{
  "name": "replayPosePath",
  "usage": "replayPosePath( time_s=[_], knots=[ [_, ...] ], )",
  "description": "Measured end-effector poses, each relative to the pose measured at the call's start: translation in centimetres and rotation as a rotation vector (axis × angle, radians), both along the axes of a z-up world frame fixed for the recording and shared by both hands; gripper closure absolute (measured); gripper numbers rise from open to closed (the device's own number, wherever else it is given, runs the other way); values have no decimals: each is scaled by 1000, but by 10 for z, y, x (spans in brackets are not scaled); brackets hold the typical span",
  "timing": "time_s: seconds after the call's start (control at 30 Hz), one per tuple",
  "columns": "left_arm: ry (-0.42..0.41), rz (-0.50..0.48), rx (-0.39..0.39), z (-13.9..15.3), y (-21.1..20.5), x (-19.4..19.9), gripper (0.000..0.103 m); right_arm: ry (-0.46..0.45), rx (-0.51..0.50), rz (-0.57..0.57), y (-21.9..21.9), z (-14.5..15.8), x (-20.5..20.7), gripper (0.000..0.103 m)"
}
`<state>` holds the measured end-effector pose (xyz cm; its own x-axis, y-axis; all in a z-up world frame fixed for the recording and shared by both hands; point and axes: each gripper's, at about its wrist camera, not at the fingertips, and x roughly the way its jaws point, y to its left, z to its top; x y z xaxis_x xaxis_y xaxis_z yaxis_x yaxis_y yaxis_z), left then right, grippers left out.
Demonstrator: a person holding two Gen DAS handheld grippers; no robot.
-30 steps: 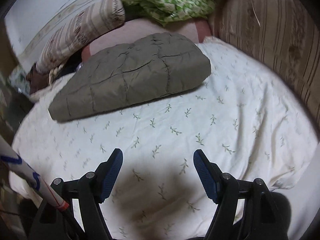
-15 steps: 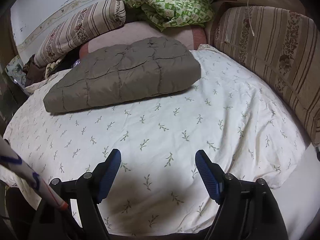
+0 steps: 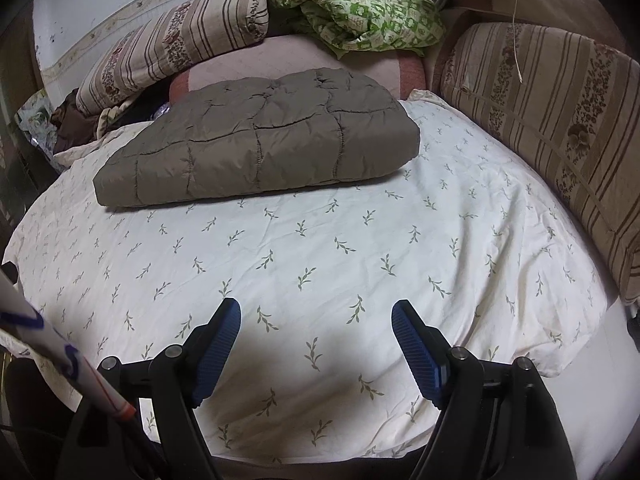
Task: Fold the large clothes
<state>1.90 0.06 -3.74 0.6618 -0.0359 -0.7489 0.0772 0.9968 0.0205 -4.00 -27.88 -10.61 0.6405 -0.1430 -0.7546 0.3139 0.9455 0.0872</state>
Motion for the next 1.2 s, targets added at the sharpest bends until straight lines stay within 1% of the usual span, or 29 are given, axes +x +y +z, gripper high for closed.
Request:
replayPosePath(
  time_s=[0.33,0.77,1.2],
  knots=[
    [-8,1,-22,5,9,-7,27,7,-29,26,17,7,-3,20],
    [-16,9,-59,10,21,-21,27,1,-27,28,25,13,-17,20],
    [-62,7,-81,27,32,-47,27,-42,-12,46,35,31,-37,18]
  ],
)
